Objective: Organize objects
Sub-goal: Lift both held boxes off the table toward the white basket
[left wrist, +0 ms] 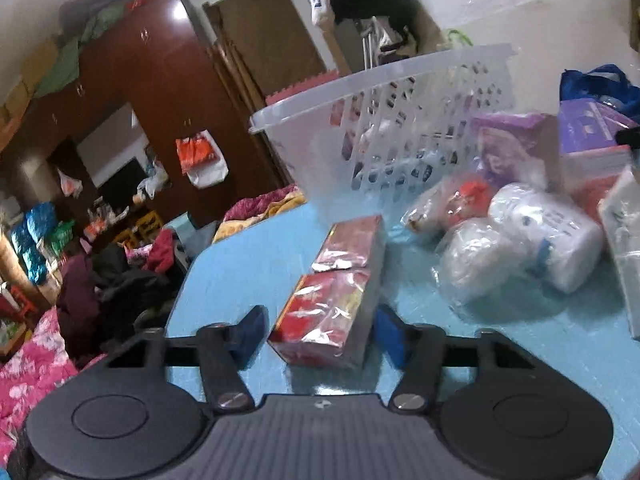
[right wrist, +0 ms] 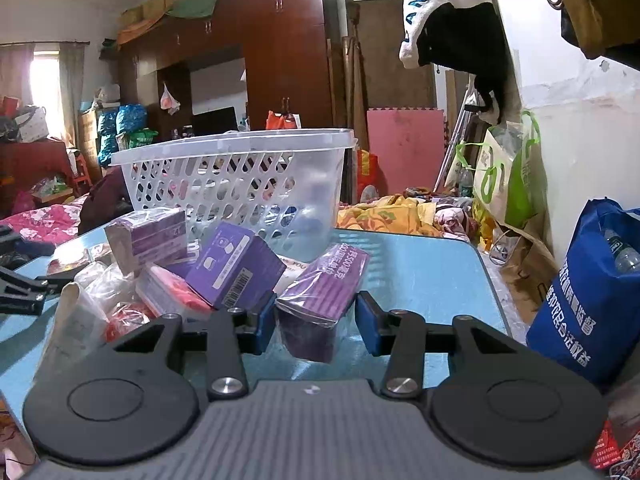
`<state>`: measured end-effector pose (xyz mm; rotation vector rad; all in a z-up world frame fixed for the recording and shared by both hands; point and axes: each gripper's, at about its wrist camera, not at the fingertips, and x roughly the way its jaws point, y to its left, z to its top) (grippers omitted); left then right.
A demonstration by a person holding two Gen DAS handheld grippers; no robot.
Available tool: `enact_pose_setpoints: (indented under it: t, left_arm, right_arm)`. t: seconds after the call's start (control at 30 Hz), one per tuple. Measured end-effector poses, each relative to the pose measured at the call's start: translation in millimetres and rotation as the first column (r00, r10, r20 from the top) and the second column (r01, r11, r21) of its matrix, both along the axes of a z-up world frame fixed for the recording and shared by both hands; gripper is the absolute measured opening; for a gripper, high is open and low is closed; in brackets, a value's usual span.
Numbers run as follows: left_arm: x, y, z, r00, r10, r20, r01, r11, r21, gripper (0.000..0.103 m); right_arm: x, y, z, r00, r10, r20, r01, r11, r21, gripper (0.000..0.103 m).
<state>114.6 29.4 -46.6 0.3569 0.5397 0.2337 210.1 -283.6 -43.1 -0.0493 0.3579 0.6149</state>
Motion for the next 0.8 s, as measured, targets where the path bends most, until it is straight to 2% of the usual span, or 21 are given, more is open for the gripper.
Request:
enact_pose_setpoints:
  t: [0.03, 0.1, 0.23, 0.47, 0.57, 0.63, 0.73, 0.8]
  left_arm:
    - [-1.1, 2.2, 1.1, 1.000, 0.002, 0.010, -0.002, 1.000, -0.014, 0.050]
    - [-8.6, 3.3, 4.1, 0.998, -0.002, 0.058, 0.003, 1.000, -0.019, 0.038]
    - [-19.7, 8.6, 13.2, 0.994, -0.035, 0.102, 0.043, 0.996, -0.084, 0.032]
    - [-18.6, 15.0, 9.3, 0.995, -0.025, 0.093, 0.034, 0.995, -0.096, 0.033]
    - [-12.6, 22.4, 8.9, 0.997, 0.005, 0.074, 0.003, 0.994, -0.111, 0.041]
    - [-9.0, 25.7, 4.5, 0.998, 0.020, 0.051, -0.015, 0.995, -0.102, 0.054]
    - [-8.5, 27.3, 4.8, 0.999, 0.033, 0.042, -0.029, 0.994, -0.106, 0.056]
    - [-6.7, 24.7, 3.1, 0.999, 0.040, 0.021, -0.038, 0.996, -0.077, 0.057]
  right_arm:
    - [0.0, -0.6, 0.1, 1.000, 0.001, 0.000, -0.001, 1.000, 0.004, 0.046]
    - [-1.0, -3.4, 0.2, 1.000, -0.004, 0.007, 0.004, 1.000, 0.021, 0.046]
    - [-3.0, -10.7, 1.0, 1.000, -0.001, 0.021, 0.000, 0.998, 0.067, 0.045]
    - [0.3, -8.4, 0.7, 1.000, 0.013, 0.003, -0.014, 0.998, 0.064, 0.045]
    - [2.4, -11.7, -0.1, 1.000, 0.026, -0.012, -0.025, 0.996, 0.086, 0.045]
    - [3.4, -12.6, -0.4, 0.999, 0.033, -0.020, -0.031, 0.995, 0.094, 0.045]
    - [2.6, -12.7, -1.1, 0.999, 0.037, -0.022, -0.034, 0.995, 0.098, 0.045]
    - [2.8, -13.1, -1.5, 0.999, 0.038, -0.023, -0.036, 0.995, 0.097, 0.045]
